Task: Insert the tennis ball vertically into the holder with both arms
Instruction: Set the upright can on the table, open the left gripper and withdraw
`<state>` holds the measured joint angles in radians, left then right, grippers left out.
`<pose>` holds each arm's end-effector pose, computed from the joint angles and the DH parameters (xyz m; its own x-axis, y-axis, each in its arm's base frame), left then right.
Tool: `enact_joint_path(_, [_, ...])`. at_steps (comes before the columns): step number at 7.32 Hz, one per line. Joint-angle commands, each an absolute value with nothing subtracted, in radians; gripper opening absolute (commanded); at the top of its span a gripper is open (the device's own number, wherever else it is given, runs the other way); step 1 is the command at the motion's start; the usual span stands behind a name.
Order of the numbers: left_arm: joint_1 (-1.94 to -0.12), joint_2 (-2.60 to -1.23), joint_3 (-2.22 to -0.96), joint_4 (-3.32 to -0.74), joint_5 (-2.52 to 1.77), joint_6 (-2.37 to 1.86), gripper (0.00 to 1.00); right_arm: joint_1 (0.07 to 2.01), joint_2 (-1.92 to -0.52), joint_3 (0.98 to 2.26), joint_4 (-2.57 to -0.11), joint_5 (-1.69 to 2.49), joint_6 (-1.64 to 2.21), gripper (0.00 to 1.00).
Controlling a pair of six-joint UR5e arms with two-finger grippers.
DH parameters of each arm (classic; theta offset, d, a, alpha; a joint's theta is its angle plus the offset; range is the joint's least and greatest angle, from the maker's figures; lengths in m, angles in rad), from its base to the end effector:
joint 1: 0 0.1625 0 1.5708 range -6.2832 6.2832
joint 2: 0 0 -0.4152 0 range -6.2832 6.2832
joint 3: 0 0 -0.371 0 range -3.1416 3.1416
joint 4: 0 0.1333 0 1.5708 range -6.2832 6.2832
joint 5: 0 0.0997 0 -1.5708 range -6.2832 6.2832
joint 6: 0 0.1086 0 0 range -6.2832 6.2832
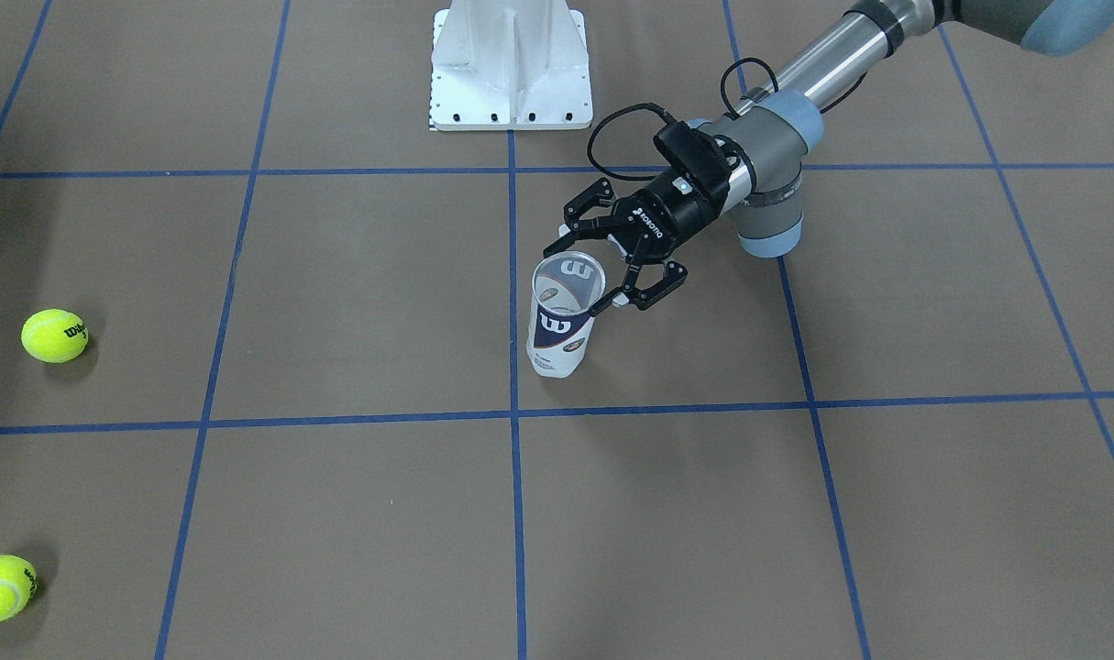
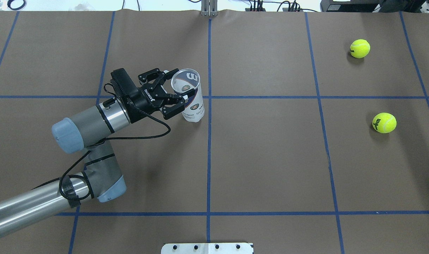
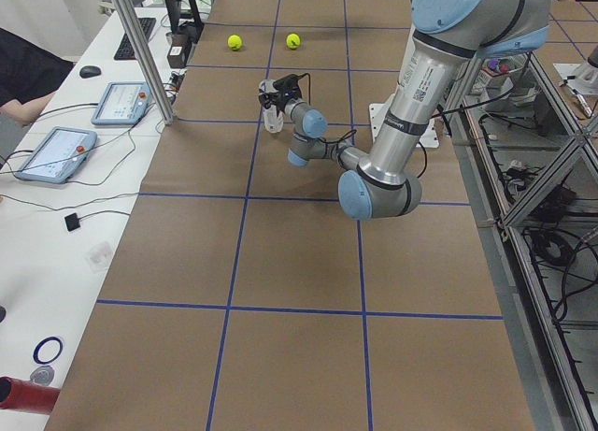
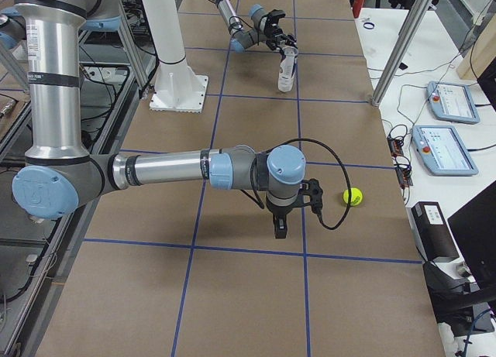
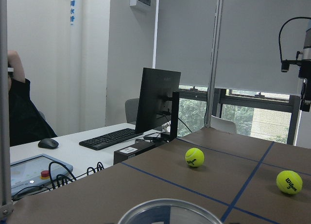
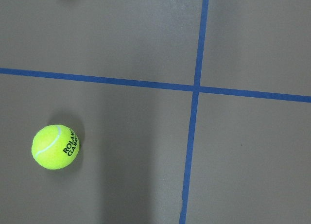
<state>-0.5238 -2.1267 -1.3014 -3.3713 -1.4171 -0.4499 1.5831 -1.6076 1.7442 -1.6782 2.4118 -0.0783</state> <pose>0.4611 -0.4395 0.2707 0.3630 0.8180 -0.4462 0.6500 0.1209 0.7503 0.0579 -0.4534 0.5964 0.6659 -0.0917 0.7404 0.0399 0.9954 0.0874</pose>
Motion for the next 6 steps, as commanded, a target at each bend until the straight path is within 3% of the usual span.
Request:
enact_joint_path(1, [-0.520, -2.126, -1.299, -3.373, -1.416, -0.448, 0.74, 1.583, -1.608, 1.743, -1.678, 2.413, -0.078, 0.99])
enact_joint_path(2, [-0.519, -2.126, -1.298, -3.373, -1.416, -0.448, 0.74, 1.583, -1.608, 1.744, -1.678, 2.413, -0.078, 0.99])
enact_joint_path(3, [-0.518, -2.126, -1.299, -3.373, -1.416, -0.446, 0.91, 1.583, -1.608, 1.743, -1.678, 2.413, -0.078, 0.99])
enact_joint_path(4, [-0.518, -2.125, -1.298, -3.372, -1.416, -0.446, 0.99, 1.583, -1.608, 1.743, -1.678, 2.413, -0.078, 0.99])
enact_joint_path(6, [-0.518, -2.123, -1.293, -3.372, -1.416, -0.446, 0.99, 1.583, -1.608, 1.740, -1.678, 2.413, -0.078, 0.99])
